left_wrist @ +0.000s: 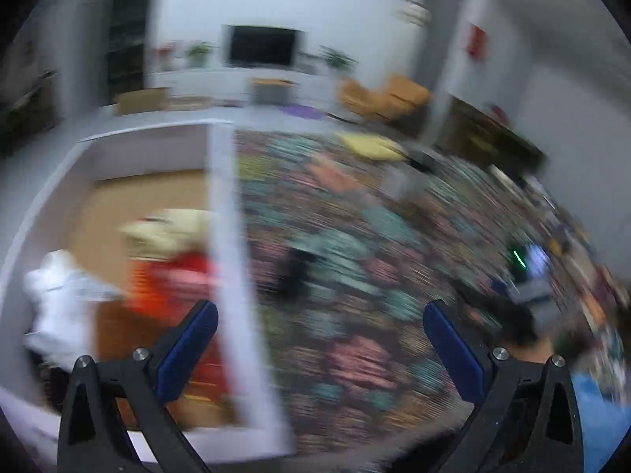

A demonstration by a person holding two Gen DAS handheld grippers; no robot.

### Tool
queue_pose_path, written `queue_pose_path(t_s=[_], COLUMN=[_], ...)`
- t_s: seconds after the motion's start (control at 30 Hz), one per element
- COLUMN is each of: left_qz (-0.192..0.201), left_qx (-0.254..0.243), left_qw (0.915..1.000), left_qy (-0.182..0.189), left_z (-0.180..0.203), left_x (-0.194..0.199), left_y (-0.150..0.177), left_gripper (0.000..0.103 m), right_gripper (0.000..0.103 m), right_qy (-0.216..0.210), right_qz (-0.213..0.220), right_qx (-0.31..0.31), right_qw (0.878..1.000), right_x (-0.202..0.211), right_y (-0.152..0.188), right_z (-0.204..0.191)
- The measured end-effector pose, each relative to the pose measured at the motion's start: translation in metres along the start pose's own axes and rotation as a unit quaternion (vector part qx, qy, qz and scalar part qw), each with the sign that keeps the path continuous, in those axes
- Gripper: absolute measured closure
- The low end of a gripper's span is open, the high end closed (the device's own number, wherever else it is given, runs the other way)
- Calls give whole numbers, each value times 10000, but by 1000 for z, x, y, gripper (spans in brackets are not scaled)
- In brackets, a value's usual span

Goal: Organize soft objects
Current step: 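Lower the left tool onto the black claw hair clip on the rug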

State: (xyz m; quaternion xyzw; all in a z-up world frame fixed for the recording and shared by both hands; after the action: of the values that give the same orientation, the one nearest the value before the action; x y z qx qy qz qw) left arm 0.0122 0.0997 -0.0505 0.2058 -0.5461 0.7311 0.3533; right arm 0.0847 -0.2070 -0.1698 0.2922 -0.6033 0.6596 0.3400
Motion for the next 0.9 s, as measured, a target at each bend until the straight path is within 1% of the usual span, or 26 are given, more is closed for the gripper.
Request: queue_pose_path(t_s=[0.03, 0.07, 0.13, 0.17, 0.23, 0.27, 0.33, 0.43, 0.6, 0.67, 0.8, 0.83, 0.9], left_qz=[-246, -382, -622, -725, -972, -1108, -1261, -1374, -1333, -1244, -745, -610, -494], left_qx=[-259, -394, -709, -796, -896, -883, -826, -718, -787, -767, -687, -639, -519], left_qw=[9992, 9983, 9954, 9942, 9912, 9898, 9881, 9868, 9858, 9866, 9899, 9894, 9876], left_qy=[169, 207, 157, 74, -97, -168, -309, -471, -649, -721, -987, -1155, -1399], left_z=[23, 37, 60, 65, 69, 68, 62, 56, 48, 46, 45, 41, 33], left_x=[-15, -25, -53, -67, -94, -107, -126, -137, -141, -143, -150, -156, -170], left_y=[10, 16, 37, 45, 61, 69, 81, 86, 77, 65, 22, 8, -11], left_gripper=[0, 0, 0, 0, 0, 0, 0, 0, 0, 0, 0, 0, 0], right_gripper=[12, 12, 12, 12, 12, 12, 11, 10, 8, 8, 7, 7, 7], right_qy=[-64, 10, 127, 130, 142, 160, 166, 235, 232, 228, 230, 229, 229], right_qz=[105, 278, 287, 189, -11, -95, -167, -189, -191, -191, -191, -190, -191], right_qx=[-223, -393, -493, -524, -528, -541, -546, -450, -448, -453, -452, -453, -454], right_qw=[9997, 9988, 9983, 9984, 9985, 9984, 9982, 9985, 9985, 9985, 9985, 9985, 9985], right_x=[2, 7, 4, -1, -9, -12, -19, -21, -18, -18, -19, -19, -19], right_y=[-1, -2, 0, 2, 1, 1, 3, 3, 5, 5, 5, 5, 5], right_z=[10, 19, 23, 25, 24, 25, 25, 23, 19, 19, 19, 19, 19])
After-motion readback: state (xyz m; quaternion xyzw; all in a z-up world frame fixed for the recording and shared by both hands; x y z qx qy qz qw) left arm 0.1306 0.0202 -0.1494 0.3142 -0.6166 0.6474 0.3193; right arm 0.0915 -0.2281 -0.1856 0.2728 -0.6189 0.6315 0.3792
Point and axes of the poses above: each gripper's, at about its wrist camera, not at the fingertips, and x roughly against the way its jaws point, z to its right, y to its underside, the point moved 2 cm from there along -x, roughly the way its jaws point, and after that the axes turned 9 degrees about x, right-handed, at the moved point
